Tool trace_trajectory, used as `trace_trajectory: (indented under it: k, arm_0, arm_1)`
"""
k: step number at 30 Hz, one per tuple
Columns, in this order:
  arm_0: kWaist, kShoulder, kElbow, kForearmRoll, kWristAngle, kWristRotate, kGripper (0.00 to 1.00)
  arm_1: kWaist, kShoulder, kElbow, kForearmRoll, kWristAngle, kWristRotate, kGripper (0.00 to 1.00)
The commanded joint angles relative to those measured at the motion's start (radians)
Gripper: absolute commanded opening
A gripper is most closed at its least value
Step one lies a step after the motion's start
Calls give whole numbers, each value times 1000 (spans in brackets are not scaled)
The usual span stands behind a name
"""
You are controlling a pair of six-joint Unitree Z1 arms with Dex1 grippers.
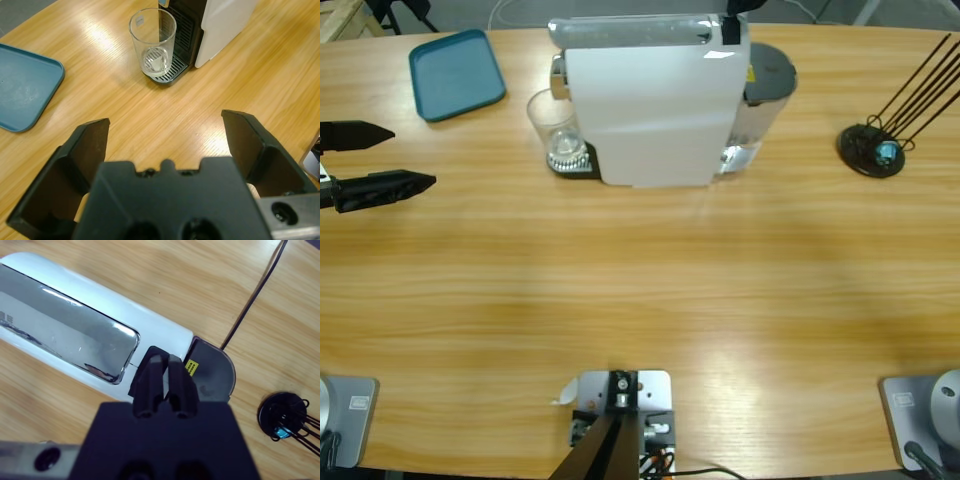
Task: Pour coffee
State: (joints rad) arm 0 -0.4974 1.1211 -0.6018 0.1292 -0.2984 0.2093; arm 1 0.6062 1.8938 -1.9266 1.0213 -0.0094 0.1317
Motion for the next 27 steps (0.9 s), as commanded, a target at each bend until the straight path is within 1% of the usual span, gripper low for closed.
trace_trajectory:
  k: [1,5,11,16,27]
  arm_0:
    - [-9,23,37,-11,13,5,968]
    - [-9,35,36,-19,13,4,968]
    - [-9,39,37,-20,11,4,968]
    - [-9,28,45,-21,8,2,968]
    - [-10,56,50,-41,-2,7,968]
  arm_1:
    - [-13,-45,-119,78,15,5,1000]
    - [-8,-39,-110,145,50,42,1000]
    - [-2,-30,-111,197,57,55,1000]
    - [-2,-19,-129,203,58,55,1000]
    - [-2,-15,-141,208,68,58,1000]
